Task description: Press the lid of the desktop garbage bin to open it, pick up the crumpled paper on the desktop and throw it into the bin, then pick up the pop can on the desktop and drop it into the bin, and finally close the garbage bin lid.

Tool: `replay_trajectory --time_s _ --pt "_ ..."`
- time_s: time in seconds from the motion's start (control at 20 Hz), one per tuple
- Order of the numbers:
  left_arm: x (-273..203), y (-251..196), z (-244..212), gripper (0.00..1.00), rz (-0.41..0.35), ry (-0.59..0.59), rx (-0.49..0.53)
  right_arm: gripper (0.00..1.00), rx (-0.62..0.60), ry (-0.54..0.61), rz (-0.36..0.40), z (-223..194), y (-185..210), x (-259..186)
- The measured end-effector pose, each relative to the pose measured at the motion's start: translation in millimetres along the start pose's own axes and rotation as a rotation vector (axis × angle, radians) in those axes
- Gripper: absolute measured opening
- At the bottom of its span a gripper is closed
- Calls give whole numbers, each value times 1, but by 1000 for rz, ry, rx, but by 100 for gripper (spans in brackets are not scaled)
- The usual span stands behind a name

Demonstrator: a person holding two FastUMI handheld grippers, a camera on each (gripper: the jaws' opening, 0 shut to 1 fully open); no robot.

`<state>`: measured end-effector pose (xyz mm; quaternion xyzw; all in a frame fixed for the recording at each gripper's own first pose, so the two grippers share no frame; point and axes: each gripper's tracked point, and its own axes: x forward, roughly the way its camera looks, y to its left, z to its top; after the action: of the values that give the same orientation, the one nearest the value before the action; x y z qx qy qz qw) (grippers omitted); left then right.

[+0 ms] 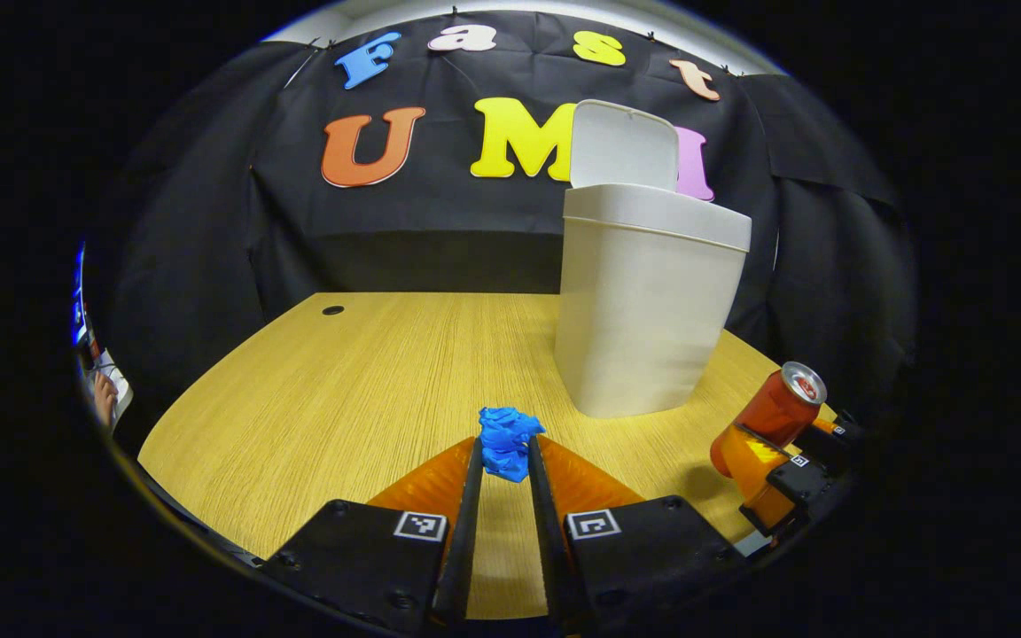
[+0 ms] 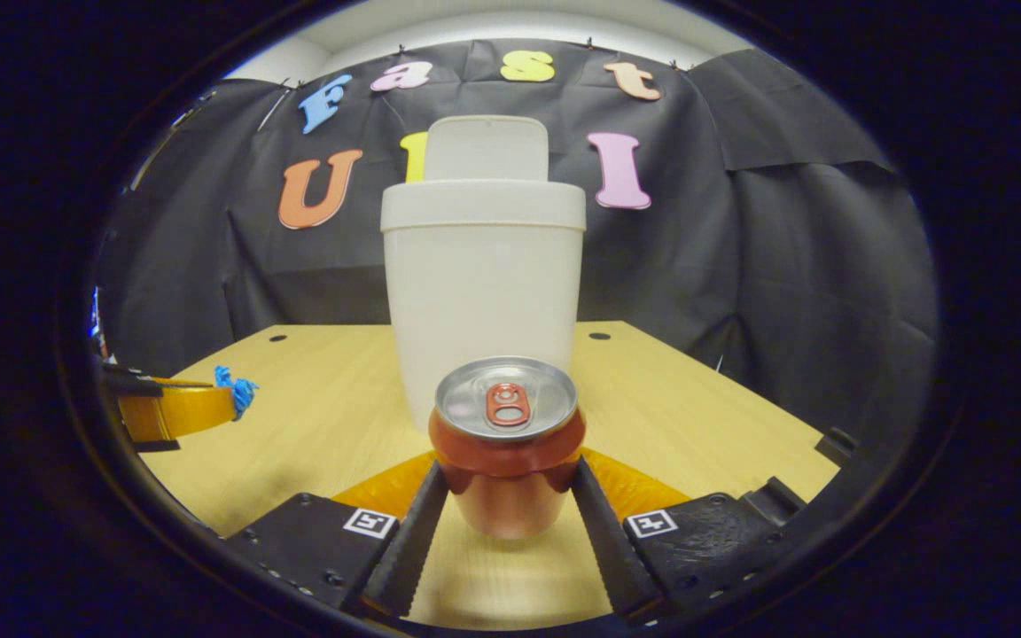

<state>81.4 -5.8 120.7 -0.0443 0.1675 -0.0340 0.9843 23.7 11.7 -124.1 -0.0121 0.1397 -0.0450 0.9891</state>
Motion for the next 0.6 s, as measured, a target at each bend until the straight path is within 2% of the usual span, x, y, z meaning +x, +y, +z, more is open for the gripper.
replay_trajectory --time_s 0.15,0.3,0.6 --pt "-7 -4 13 35 -3 -50 1 79 -41 -82 62 25 12 -12" --pt "-17 -1 27 35 35 -113 32 79 -75 -146 116 50 19 -25" --pt "-38 -5 58 35 69 -258 35 77 -59 -218 142 91 7 -35"
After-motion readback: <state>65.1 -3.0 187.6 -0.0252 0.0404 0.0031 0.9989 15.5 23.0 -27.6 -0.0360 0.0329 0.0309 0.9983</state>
